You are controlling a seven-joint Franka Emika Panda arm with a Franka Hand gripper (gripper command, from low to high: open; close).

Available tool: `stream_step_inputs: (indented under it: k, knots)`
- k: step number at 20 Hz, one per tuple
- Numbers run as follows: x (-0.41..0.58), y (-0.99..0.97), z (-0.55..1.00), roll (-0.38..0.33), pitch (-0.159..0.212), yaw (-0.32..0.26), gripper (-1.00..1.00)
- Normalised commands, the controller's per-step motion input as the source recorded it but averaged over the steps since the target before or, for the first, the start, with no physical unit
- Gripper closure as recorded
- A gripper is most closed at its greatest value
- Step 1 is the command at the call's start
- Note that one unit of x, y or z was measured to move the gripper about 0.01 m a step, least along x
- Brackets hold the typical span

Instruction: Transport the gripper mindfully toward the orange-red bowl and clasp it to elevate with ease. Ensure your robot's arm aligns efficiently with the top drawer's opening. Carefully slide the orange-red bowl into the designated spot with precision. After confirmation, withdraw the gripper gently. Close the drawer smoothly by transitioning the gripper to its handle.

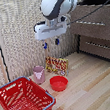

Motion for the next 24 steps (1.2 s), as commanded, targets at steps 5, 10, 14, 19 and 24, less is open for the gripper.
stream_step_inputs:
  k: [5,10,14,19,24]
  knots:
    - [-0.371,-0.01,-0.37,-0.006,0.000,0.000,-1.00]
    - [-0.389,0.00,-0.38,-0.007,0.001,0.000,-1.00]
    - [-0.264,0.00,-0.45,-0.023,0.007,0.000,-1.00]
    - [-0.161,-0.02,-0.52,-0.039,0.035,0.000,-1.00]
    - [-0.145,-0.01,-0.50,-0.030,0.052,-0.003,-1.00]
